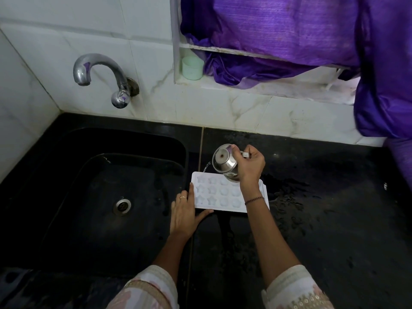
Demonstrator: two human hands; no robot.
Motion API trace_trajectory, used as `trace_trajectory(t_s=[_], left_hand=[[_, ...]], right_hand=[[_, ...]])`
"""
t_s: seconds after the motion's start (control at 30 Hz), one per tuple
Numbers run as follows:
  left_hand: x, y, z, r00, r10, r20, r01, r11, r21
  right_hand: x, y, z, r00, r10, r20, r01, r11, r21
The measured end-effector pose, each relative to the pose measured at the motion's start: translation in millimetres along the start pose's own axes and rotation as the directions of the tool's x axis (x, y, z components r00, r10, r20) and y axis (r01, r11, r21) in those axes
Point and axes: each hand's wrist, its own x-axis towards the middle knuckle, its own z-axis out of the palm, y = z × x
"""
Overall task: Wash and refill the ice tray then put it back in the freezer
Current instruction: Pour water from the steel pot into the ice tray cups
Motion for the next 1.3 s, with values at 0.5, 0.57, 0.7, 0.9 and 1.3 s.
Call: trace_trajectory(t_s=[0.5,0.57,0.7,0.9,1.3], left_hand=[[0,0,-1,1.0,0.011,-0.024,-0.011,1.0,-0.028],[1,0,0,1.0,0.011,-0.021,-0.011,1.0,-0.025],[1,-1,2,0.999,0.009,-0.031,-0.01,1.0,-0.028],[0,-1,2,0.999,0.013,-0.035,-0.014,0.999,-0.032],[-1,-1,2,0.999,0.005,-0.038,-0.006,1.0,-0.029]], right_hand=[[1,11,-26,0.993,0.075,-0.093,-0.071,0.997,0.043],[1,12,-28,0.994,0.047,-0.097,-0.047,0.999,0.004],[-1,12,-31,0.996,0.005,-0.087,-0.011,0.998,-0.066],[-5,15,-30,0.997,-0.032,-0.075,0.025,0.994,-0.102],[-6,19,-29,0.993,-0.102,-0.063,0.091,0.983,-0.157]])
